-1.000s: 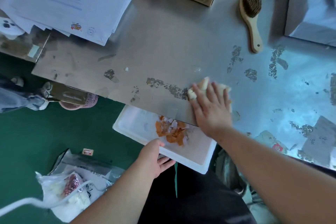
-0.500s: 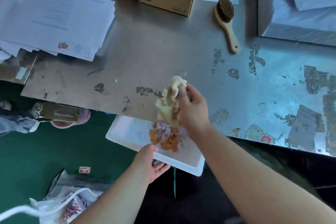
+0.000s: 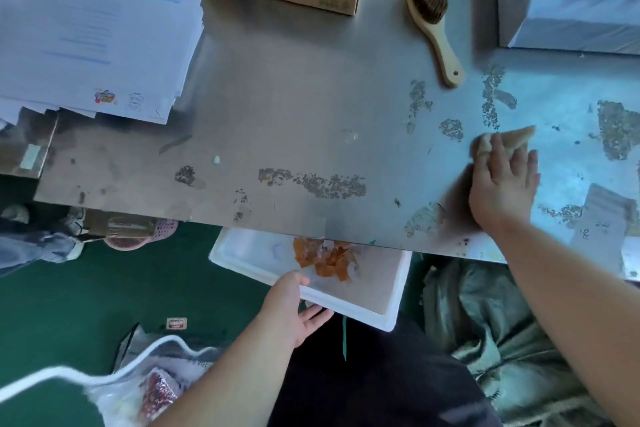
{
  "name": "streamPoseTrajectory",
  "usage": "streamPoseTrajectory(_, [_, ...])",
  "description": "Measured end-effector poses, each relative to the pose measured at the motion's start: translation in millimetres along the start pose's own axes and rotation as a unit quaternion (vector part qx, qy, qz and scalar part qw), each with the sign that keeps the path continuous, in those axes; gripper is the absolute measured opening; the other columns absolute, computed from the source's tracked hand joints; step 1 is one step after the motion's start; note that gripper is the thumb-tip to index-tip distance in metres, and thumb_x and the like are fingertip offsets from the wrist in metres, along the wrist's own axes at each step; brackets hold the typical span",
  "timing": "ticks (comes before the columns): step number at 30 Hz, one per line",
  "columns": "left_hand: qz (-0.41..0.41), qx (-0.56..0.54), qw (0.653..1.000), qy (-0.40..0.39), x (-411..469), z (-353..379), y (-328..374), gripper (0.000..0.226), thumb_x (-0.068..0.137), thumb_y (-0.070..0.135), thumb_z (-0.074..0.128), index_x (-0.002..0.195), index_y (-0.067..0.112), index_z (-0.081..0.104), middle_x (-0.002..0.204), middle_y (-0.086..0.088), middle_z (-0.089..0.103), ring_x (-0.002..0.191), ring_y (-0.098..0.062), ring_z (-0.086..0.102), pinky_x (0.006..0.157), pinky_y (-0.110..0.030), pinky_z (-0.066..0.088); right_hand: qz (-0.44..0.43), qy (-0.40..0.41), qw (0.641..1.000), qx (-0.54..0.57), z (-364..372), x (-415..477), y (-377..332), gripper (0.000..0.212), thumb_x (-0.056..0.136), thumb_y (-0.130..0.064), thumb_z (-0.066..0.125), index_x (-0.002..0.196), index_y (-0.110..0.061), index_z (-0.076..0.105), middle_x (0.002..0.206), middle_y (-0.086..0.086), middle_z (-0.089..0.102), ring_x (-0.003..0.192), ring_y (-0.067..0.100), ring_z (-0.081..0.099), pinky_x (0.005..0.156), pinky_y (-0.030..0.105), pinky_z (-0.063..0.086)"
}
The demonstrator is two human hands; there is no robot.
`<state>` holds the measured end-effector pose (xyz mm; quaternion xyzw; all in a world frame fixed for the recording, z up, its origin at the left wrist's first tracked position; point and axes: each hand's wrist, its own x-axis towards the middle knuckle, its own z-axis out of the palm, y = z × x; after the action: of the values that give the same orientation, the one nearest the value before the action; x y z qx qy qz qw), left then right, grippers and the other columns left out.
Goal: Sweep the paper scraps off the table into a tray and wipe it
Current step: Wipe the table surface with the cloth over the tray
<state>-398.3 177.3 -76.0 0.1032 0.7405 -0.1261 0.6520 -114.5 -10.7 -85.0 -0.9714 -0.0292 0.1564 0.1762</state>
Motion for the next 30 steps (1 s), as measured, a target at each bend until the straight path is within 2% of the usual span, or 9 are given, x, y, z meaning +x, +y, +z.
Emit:
streamPoseTrajectory(6, [0.001, 0.005, 1.000, 0.002, -0.9, 5.3, 6.2, 0.030, 0.090, 0.008, 0.066, 0.119, 0.002, 0.059, 0.118, -0.022, 0.062, 0.098, -0.041, 0.070, 0.069, -0.054, 0.064, -0.128, -0.028, 0.990, -0.054, 26.7, -47.1, -31.4, 0.052, 0.105, -0.038, 0.032, 0.157, -0.038, 0.024, 0.170, 0.006, 0.013, 0.156, 0.022, 0.000, 0.126, 0.043, -0.002])
streamPoseTrajectory(11, [0.002, 0.003, 1.000, 0.000, -1.9, 5.6, 7.8, 0.030, 0.090, 0.006, 0.066, 0.118, -0.001, 0.059, 0.112, -0.024, 0.064, 0.097, -0.043, 0.070, 0.080, -0.058, 0.063, -0.211, -0.060, 0.972, -0.080, 49.4, -90.4, -52.0, 0.050, 0.109, -0.040, 0.025, 0.159, -0.038, 0.019, 0.170, 0.004, 0.013, 0.157, 0.021, -0.001, 0.126, 0.043, -0.003])
streamPoseTrajectory(16, [0.007, 0.013, 1.000, 0.000, -5.0, 6.7, 7.2, 0.019, 0.094, 0.007, 0.063, 0.109, -0.003, 0.058, 0.102, -0.023, 0.064, 0.098, -0.042, 0.069, 0.090, -0.058, 0.060, -0.277, -0.071, 0.954, -0.086, 73.9, -131.2, -68.8, 0.052, 0.109, -0.035, 0.029, 0.160, -0.035, 0.021, 0.170, 0.003, 0.015, 0.157, 0.022, 0.001, 0.127, 0.045, 0.000])
streamPoseTrajectory(18, [0.008, 0.009, 1.000, -0.013, -6.8, 4.8, 6.5, 0.016, 0.093, 0.008, 0.062, 0.105, -0.003, 0.059, 0.096, -0.022, 0.067, 0.094, -0.037, 0.068, 0.087, -0.056, 0.062, -0.321, -0.098, 0.939, -0.079, 86.1, -153.7, -79.5, 0.056, 0.105, -0.029, 0.032, 0.160, -0.035, 0.020, 0.170, 0.003, 0.013, 0.157, 0.022, -0.001, 0.126, 0.043, -0.002])
streamPoseTrajectory(21, [0.017, 0.030, 0.999, -0.024, -9.8, 0.9, 5.9, 0.019, 0.091, 0.010, 0.058, 0.107, 0.001, 0.064, 0.094, -0.018, 0.074, 0.082, -0.031, 0.067, 0.067, -0.048, 0.066, -0.361, -0.121, 0.924, -0.038, 103.7, -179.2, -95.9, 0.067, 0.090, -0.027, 0.041, 0.157, -0.031, 0.031, 0.169, 0.001, 0.018, 0.157, 0.023, 0.006, 0.126, 0.042, -0.001])
streamPoseTrajectory(23, [0.023, 0.037, 0.999, -0.020, -11.0, -1.8, 5.4, 0.020, 0.090, 0.010, 0.057, 0.106, 0.004, 0.067, 0.104, -0.016, 0.070, 0.079, -0.032, 0.068, 0.063, -0.043, 0.065, -0.353, -0.134, 0.926, 0.015, 109.1, -182.0, -106.3, 0.064, 0.087, -0.031, 0.046, 0.151, -0.028, 0.042, 0.165, 0.001, 0.028, 0.155, 0.023, 0.013, 0.126, 0.043, 0.005])
streamPoseTrajectory(25, [0.027, 0.039, 0.999, -0.017, -12.9, -3.8, 5.7, 0.018, 0.090, 0.011, 0.056, 0.101, 0.005, 0.068, 0.102, -0.016, 0.069, 0.083, -0.031, 0.067, 0.076, -0.045, 0.065, -0.377, -0.168, 0.905, 0.101, 108.0, -182.0, -115.4, 0.052, 0.091, -0.023, 0.047, 0.142, -0.022, 0.055, 0.153, 0.005, 0.047, 0.147, 0.026, 0.032, 0.122, 0.045, 0.021])
streamPoseTrajectory(27, [0.026, 0.046, 0.999, -0.010, -13.5, -4.1, 5.9, 0.013, 0.093, 0.012, 0.057, 0.098, 0.005, 0.067, 0.098, -0.016, 0.068, 0.085, -0.033, 0.070, 0.084, -0.047, 0.064, -0.377, -0.194, 0.887, 0.183, 97.8, -183.4, -120.9, 0.042, 0.097, -0.010, 0.052, 0.137, -0.018, 0.061, 0.140, 0.005, 0.057, 0.129, 0.026, 0.049, 0.109, 0.043, 0.040])
streamPoseTrajectory(30, [0.020, 0.058, 0.998, 0.013, -12.7, -0.4, 5.4, 0.013, 0.096, 0.013, 0.059, 0.097, 0.000, 0.062, 0.096, -0.017, 0.066, 0.073, -0.033, 0.069, 0.073, -0.045, 0.064, -0.282, -0.126, 0.912, 0.271, 66.6, -172.1, -115.9, 0.035, 0.101, -0.015, 0.056, 0.135, -0.022, 0.061, 0.129, -0.002, 0.060, 0.116, 0.022, 0.055, 0.097, 0.040, 0.047])
